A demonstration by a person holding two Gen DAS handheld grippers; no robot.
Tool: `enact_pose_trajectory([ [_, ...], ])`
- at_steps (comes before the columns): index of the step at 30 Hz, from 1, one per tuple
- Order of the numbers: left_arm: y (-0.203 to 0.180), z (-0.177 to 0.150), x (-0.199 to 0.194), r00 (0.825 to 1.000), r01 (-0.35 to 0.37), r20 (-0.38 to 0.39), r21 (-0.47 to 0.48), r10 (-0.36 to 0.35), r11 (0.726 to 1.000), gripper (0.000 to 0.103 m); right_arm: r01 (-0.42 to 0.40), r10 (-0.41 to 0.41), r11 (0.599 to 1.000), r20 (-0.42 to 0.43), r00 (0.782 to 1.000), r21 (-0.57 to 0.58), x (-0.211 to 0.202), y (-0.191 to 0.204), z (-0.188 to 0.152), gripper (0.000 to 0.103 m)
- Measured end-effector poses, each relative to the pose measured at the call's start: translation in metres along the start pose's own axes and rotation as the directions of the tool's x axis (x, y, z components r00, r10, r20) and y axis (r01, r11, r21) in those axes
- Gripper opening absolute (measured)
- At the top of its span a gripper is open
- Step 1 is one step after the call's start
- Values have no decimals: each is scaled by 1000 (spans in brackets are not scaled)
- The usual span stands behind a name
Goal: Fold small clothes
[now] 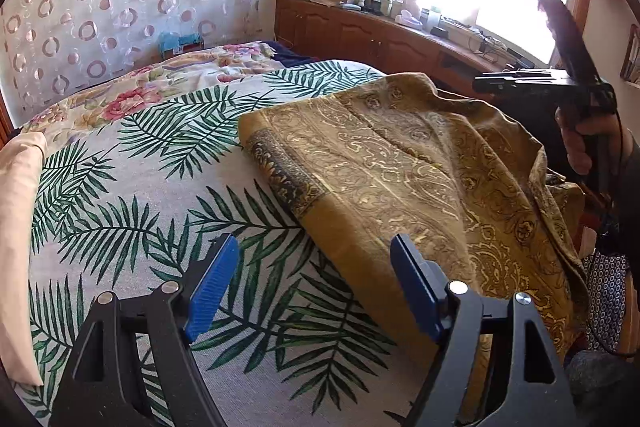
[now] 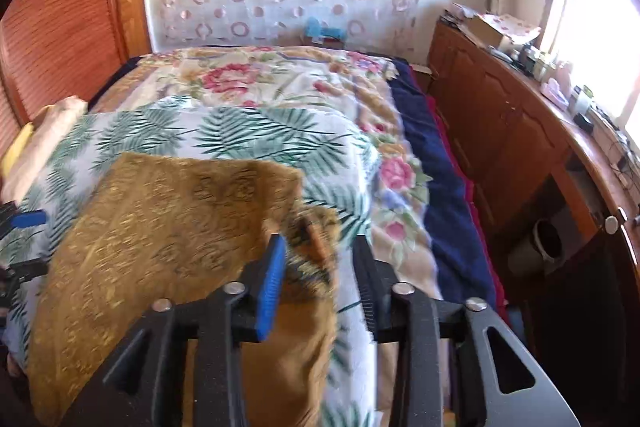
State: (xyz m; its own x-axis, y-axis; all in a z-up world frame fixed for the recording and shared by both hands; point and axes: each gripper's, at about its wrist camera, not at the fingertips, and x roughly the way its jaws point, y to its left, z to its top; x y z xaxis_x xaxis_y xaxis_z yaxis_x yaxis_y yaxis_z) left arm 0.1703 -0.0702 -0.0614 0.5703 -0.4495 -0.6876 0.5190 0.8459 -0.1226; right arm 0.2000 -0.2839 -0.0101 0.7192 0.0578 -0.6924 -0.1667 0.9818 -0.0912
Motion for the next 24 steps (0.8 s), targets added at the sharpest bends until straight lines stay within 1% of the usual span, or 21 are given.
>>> enact_pose_trajectory([
  [1,-2,0,-1,1000,0,2,3,0,1000,79,-15,15,1000,6,1000,-6,-4,1,-4,45],
  [3,-7,-1,-4,1000,-1,8,9,1,1000,79,-40,40,999,16,999,-25,-17,12,-14,50],
  [7,-18,-4,-13,1000,-4,24,16,4,1000,79,-77,78,997,26,997,-29,-37,30,-38,52],
  [8,-22,-5,-16,1000,-3,29,20,2,1000,79,-91,92,996,26,995,-25,-34,30,-44,52],
  [12,-31,-9,-23,999,4,39,29,-5,1000,79,-152,152,988,-9,988,-38,-39,45,-71,52],
  [17,-44,-14,-31,999,21,50,46,-23,999,79,-186,178,979,-88,980,-89,-31,62,-96,52],
  [18,-46,-14,-32,998,23,53,49,-25,999,79,-180,170,979,-110,979,-95,-28,62,-100,48],
  [19,-48,-14,-34,998,26,57,52,-28,998,79,-177,165,980,-124,979,-94,-28,60,-102,30],
  [22,-51,-14,-39,996,38,73,52,-42,998,79,-154,137,980,-140,981,-125,-38,53,-107,4],
  [24,-51,-14,-40,996,43,80,50,-47,998,79,-142,124,981,-135,983,-132,-54,46,-112,3],
])
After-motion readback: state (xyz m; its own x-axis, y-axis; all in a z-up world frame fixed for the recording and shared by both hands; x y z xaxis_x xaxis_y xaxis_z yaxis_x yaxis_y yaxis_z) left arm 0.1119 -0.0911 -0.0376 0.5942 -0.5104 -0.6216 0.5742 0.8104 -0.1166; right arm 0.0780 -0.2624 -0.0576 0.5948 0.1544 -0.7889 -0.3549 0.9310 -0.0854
